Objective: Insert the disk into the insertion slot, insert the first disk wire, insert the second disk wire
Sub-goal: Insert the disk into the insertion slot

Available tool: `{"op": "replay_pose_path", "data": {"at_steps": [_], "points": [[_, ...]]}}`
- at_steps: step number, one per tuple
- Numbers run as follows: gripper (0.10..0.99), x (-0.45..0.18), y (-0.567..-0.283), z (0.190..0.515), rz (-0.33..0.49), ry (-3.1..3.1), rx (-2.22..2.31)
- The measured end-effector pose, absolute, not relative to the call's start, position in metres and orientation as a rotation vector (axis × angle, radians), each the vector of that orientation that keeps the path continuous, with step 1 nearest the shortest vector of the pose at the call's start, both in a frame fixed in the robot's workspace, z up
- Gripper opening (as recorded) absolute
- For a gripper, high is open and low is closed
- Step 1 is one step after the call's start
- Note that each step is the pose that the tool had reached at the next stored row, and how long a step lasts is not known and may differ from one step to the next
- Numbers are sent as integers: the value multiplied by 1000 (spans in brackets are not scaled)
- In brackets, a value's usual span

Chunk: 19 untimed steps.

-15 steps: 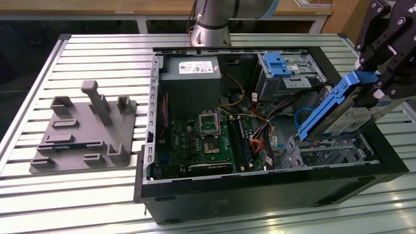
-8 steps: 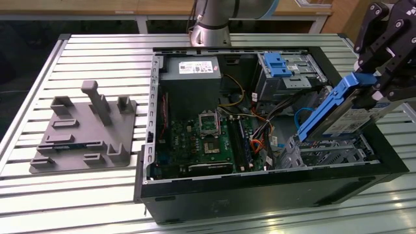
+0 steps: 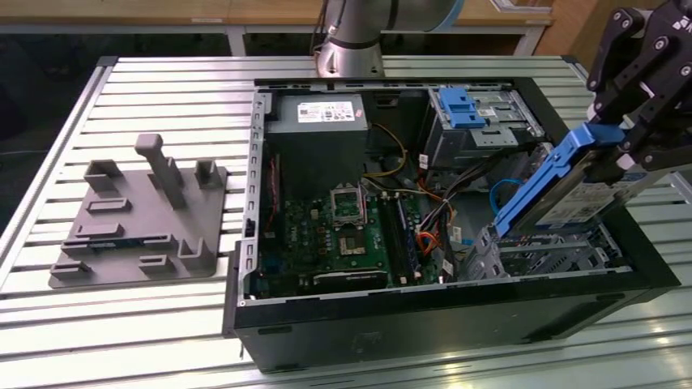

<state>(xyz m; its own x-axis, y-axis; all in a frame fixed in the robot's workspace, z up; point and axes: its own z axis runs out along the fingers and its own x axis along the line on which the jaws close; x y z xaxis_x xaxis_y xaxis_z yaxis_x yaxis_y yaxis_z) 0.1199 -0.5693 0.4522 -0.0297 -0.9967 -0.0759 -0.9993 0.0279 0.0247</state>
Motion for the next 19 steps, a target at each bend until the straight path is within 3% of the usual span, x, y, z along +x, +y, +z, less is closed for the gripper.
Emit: {"op": "replay_pose_path", "data": {"at_steps": [19], "points": [[361,120,-569,442,106,2227,-2164]]}}
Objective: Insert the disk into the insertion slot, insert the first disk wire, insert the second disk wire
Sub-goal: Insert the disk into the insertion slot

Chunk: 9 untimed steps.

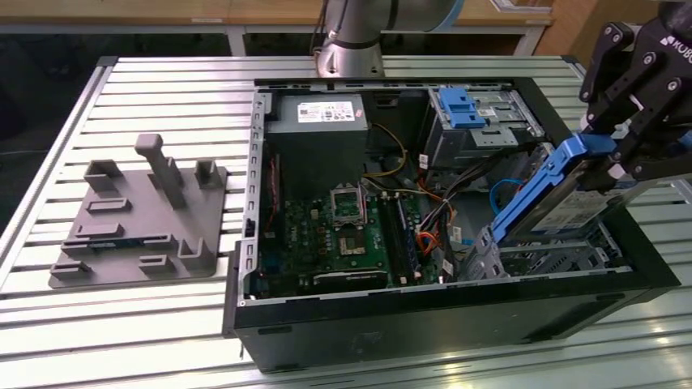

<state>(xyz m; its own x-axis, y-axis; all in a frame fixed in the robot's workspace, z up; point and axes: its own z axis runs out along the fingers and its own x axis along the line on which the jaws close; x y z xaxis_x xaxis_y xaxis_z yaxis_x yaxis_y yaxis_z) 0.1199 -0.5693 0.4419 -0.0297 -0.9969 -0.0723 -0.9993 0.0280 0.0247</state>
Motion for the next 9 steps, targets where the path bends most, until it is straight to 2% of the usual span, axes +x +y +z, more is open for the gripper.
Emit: {"op": "replay_pose_path", "data": {"at_steps": [9], "points": [[361,120,-569,435,106,2227,-2164]]}}
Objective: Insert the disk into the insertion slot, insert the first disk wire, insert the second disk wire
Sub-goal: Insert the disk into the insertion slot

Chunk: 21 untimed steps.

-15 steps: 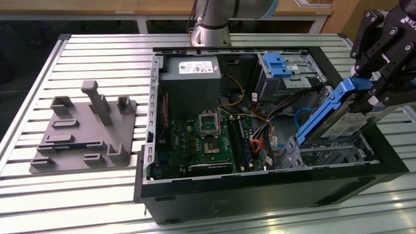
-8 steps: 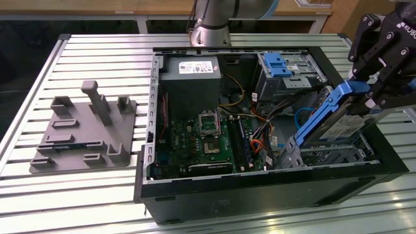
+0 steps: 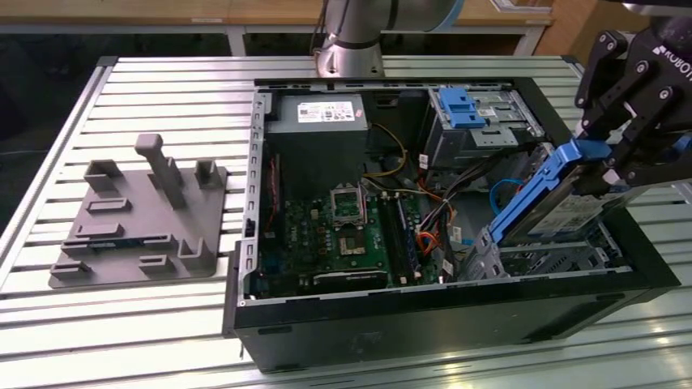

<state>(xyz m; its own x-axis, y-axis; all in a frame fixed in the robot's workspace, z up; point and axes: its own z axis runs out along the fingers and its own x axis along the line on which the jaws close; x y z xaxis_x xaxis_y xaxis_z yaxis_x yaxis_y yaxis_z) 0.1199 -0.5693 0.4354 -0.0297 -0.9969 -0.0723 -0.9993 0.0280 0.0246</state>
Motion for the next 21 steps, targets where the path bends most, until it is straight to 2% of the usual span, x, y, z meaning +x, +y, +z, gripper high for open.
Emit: {"op": "replay_pose_path", "data": {"at_steps": [21], "points": [[361,120,-569,413,106,2227,-2164]]}}
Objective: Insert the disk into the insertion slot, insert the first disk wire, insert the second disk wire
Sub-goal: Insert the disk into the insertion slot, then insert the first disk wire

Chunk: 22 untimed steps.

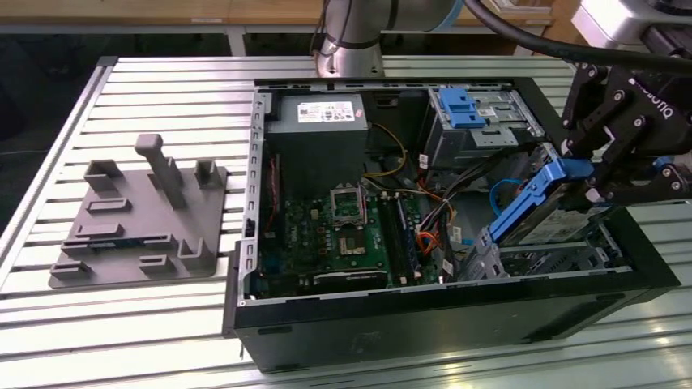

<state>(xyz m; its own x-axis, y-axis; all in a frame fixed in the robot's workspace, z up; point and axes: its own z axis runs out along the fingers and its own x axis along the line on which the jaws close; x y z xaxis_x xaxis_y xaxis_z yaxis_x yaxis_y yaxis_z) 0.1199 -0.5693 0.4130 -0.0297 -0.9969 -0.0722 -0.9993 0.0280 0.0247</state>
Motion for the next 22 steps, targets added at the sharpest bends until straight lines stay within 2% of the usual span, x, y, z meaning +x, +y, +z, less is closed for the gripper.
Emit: {"op": "replay_pose_path", "data": {"at_steps": [3,5,6,7,8,9,22], "points": [[373,120,-569,413,105,2227,-2164],[490,120,-569,413,106,2227,-2164],[490,120,-569,413,106,2227,-2164],[549,120,-569,413,106,2227,-2164],[549,120,-569,413,106,2227,-2164],[616,120,-569,413,106,2227,-2164],[616,120,-569,412,106,2227,-2164]]}}
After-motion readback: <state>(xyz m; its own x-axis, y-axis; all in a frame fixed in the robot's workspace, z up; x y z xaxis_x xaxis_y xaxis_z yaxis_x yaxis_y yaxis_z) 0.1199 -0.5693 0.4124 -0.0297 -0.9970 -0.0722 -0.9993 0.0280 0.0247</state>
